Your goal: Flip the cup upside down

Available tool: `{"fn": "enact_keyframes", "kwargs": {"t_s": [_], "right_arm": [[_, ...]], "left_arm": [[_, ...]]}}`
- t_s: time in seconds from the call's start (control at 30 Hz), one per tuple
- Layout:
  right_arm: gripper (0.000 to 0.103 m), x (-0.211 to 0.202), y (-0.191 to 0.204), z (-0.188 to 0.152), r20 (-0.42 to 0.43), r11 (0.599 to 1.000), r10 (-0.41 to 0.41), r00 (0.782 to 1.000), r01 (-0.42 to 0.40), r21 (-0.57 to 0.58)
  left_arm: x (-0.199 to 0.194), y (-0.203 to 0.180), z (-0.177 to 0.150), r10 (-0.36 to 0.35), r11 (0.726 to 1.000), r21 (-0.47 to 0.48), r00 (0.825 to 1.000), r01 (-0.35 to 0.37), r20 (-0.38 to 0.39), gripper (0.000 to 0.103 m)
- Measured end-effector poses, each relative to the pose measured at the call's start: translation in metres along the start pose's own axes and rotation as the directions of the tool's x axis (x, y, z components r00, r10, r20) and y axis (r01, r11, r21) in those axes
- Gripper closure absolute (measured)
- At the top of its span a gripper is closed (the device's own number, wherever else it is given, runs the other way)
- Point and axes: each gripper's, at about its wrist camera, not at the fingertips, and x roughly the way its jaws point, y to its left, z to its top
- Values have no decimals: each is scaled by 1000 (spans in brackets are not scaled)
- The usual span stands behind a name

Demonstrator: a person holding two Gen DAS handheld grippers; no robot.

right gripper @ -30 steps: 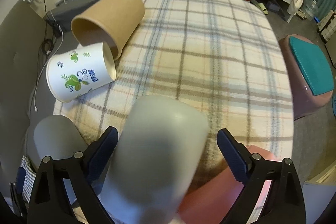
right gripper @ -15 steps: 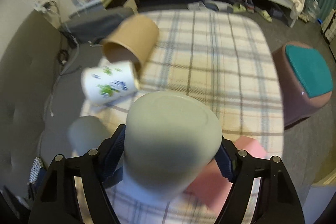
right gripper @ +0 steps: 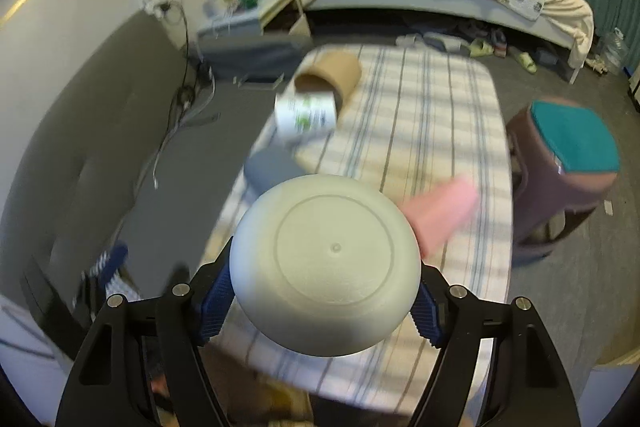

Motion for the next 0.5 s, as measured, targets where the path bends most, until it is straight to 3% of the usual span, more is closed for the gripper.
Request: {"fn": "enact_keyframes", "kwargs": {"t_s": [0.27,0.5], "right_arm": [[30,69,-11,-57,-201,995,65,977,-50,81],[31,93,-21,-47,-160,989,100,982,-80,124]], "left_arm": [[10,4,-6,1,1000,-12,1000,-2,-31,0],[26,-1,-13,-6,1000,22,998,8,-59,0]]}}
